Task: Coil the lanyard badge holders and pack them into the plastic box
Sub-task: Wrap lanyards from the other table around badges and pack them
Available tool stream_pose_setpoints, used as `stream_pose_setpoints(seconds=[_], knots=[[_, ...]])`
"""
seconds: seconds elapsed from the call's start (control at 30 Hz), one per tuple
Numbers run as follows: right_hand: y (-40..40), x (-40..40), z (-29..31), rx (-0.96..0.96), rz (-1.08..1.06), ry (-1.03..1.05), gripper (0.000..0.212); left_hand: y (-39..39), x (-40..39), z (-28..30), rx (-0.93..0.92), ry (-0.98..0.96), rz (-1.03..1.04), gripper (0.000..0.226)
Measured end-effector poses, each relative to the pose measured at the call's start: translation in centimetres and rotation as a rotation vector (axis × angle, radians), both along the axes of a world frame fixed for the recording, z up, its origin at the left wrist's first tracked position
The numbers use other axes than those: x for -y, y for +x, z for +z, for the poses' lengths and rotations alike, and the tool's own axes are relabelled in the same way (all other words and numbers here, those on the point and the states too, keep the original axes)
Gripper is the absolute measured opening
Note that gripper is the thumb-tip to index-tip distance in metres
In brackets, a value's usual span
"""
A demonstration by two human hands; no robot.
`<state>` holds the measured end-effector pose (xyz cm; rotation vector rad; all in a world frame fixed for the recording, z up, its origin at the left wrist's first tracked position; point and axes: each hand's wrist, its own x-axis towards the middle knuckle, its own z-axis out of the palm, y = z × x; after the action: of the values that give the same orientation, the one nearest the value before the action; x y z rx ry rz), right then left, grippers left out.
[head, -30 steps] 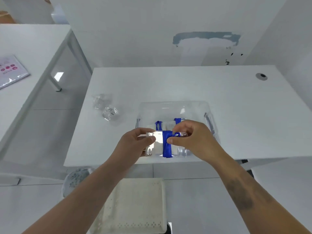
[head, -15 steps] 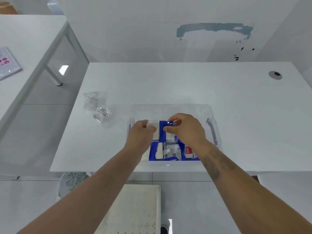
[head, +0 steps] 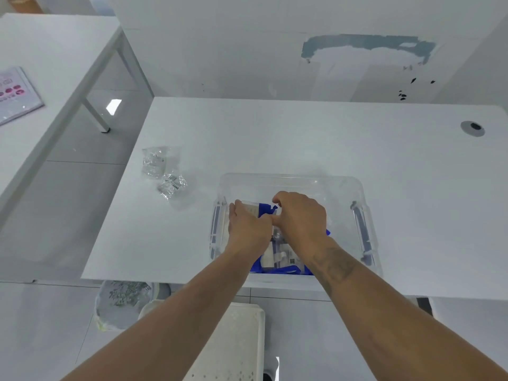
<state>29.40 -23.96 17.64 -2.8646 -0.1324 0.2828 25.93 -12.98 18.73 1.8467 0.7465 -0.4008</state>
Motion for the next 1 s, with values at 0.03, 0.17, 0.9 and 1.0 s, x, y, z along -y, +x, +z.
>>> stream_pose_setpoints(seconds=[0.03,0.17,0.9,1.0], knots=[[-0.1,-0.1,0.0,0.035,0.032,-0.065,0.032,-0.1,0.2,0.1,0.003,0.002,-0.004,0.074],[-0.1,-0.2,0.1,0.107,0.098,-0.165,0.02,-1.1,1.1,2.1,0.025,0.063,-0.068,0.079],[-13.2,-13.6,8.7,0.081,-0.201,0.775,0.048,-11.2,-20.6,8.4,0.502,0.032,-0.174,0.038],[-15.1,-19.1,8.8,0.096,-0.233,0.807,0.05,-12.2,-26.1,8.7,0.498,-0.012,-0.183,0.038]])
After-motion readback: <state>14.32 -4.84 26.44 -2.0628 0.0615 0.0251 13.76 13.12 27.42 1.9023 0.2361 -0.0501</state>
